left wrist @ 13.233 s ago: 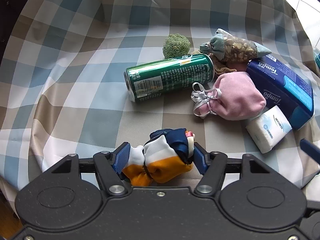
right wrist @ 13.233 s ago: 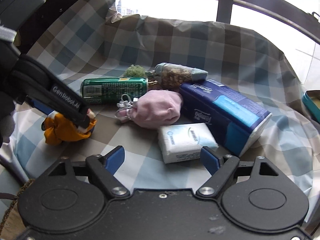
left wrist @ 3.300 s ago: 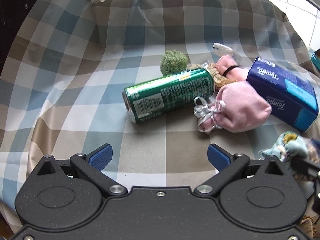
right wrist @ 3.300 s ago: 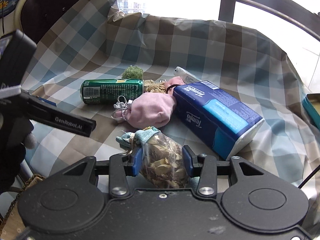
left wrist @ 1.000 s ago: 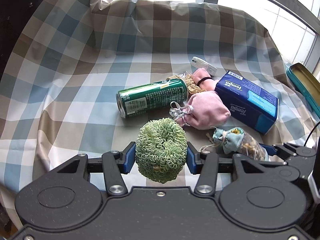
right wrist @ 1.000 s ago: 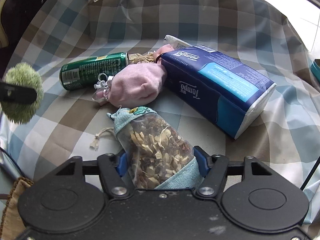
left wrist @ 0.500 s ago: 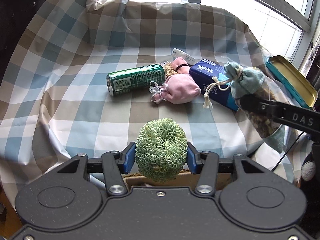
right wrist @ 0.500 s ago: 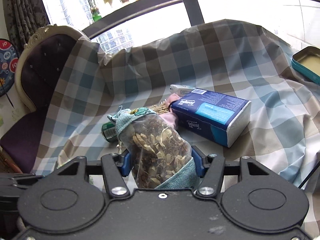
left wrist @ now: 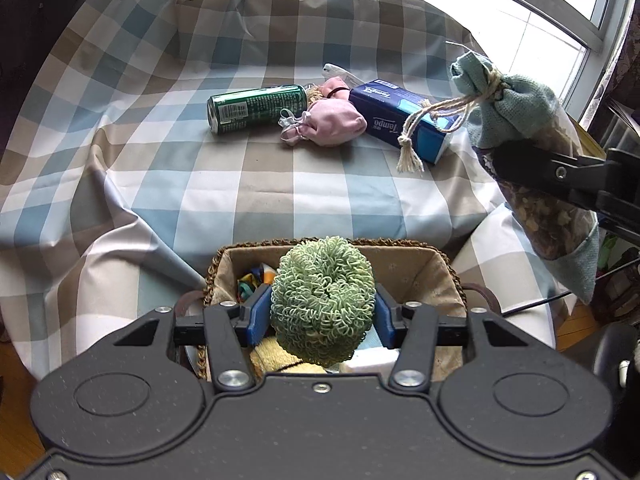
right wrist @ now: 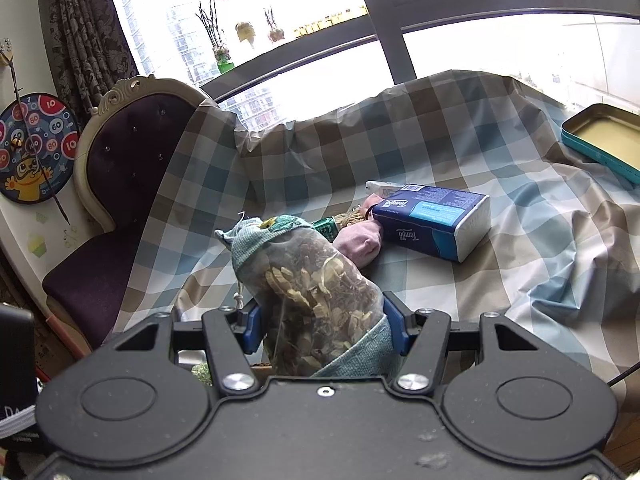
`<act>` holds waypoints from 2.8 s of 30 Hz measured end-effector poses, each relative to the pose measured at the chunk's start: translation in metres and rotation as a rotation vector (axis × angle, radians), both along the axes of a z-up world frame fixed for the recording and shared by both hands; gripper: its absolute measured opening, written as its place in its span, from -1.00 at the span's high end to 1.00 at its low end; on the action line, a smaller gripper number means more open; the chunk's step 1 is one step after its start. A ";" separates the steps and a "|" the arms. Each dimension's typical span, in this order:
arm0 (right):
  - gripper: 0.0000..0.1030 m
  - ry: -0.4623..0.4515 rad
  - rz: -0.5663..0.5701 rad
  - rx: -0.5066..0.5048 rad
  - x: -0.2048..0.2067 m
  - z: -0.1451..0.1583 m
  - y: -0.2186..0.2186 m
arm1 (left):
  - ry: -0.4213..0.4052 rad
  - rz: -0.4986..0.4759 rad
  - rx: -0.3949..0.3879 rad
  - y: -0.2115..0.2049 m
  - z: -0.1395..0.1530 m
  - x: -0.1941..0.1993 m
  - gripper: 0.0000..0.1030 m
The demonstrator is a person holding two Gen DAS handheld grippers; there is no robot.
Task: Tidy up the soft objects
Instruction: 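Carry the green scrubber over the basket while the right gripper carries the sachet, then lower the green scrubber into the basket and open the left gripper, then lower the sachet into the basket and open the right gripper, then move both tools back toward the items on the couch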
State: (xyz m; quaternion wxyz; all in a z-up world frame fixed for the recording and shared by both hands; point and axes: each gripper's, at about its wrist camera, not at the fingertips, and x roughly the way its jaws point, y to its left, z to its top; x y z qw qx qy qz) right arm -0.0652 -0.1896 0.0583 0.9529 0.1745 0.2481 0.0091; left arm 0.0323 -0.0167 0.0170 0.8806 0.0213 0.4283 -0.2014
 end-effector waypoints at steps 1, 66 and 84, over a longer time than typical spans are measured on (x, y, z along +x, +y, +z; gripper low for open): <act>-0.13 0.003 -0.001 0.009 -0.005 -0.001 0.000 | 0.002 -0.002 -0.003 0.000 -0.001 -0.005 0.02; -0.51 0.247 -0.042 0.041 -0.027 -0.048 0.006 | 0.048 0.073 0.079 0.014 -0.026 -0.024 -0.36; -0.67 0.345 -0.007 -0.011 -0.005 -0.063 0.011 | 0.080 0.028 0.129 0.004 -0.038 -0.011 -0.36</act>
